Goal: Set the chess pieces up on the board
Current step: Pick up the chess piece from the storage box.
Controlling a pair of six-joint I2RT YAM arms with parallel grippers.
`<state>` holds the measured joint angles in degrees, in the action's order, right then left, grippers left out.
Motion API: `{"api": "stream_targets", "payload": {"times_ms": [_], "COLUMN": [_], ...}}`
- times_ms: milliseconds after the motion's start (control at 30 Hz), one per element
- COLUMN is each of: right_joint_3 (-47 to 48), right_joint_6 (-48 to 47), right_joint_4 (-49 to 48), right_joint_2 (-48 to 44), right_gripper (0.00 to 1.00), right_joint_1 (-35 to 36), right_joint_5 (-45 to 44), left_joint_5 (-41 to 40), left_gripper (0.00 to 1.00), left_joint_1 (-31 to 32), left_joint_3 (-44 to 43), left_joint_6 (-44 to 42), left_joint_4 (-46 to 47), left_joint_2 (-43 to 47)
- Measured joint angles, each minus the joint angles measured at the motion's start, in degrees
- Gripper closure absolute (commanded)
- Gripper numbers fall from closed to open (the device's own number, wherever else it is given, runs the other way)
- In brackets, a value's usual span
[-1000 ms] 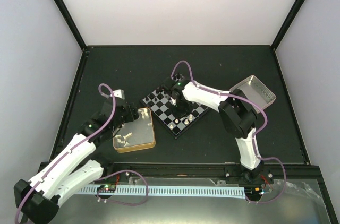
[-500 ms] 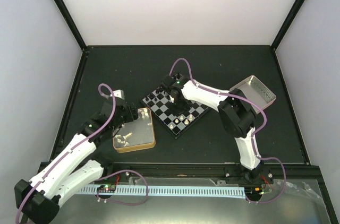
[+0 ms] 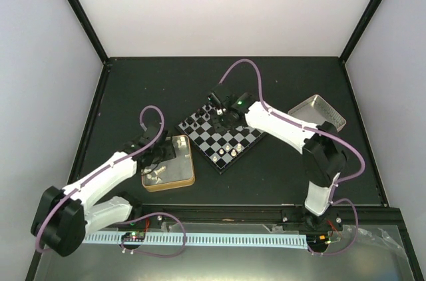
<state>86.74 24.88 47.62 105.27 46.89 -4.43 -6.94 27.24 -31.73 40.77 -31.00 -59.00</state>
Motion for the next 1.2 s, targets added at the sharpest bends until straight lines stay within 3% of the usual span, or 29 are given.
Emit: {"api": "stream_targets", "payload": {"times_ms": [200, 467, 633, 867, 1200], "right_joint_3": [-4.3, -9.1, -10.3, -11.5, -13.3], "right_joint_6": [2.1, 2.5, 2.3, 2.0, 1.8], "right_joint_4": [-3.8, -5.7, -7.1, -8.3, -8.8], "right_joint_2": [-2.8, -5.1, -7.7, -8.7, -9.0], "right_gripper": [0.71, 0.71, 0.71, 0.71, 0.72], "right_joint_1": [0.0, 0.0, 0.0, 0.0, 0.0], "right_joint_5": [0.0, 0.5, 0.7, 1.1, 1.6], "left_joint_5": [1.2, -5.0, -10.9, -14.4, -12.8], "left_gripper": [0.69, 0.51, 0.51, 0.59, 0.80], "left_joint_1": [-0.6, -1.3, -1.7, -3.2, -4.4], "left_joint_3": [1.7, 1.9, 3.2, 4.2, 4.2], "left_joint_6": [5.7, 12.6, 15.3, 17.0, 16.7], "left_joint_4": [5.5, 4.9, 3.4, 2.8, 2.6], "left_joint_2": [-6.5, -6.9, -3.3, -4.7, -8.4]}}
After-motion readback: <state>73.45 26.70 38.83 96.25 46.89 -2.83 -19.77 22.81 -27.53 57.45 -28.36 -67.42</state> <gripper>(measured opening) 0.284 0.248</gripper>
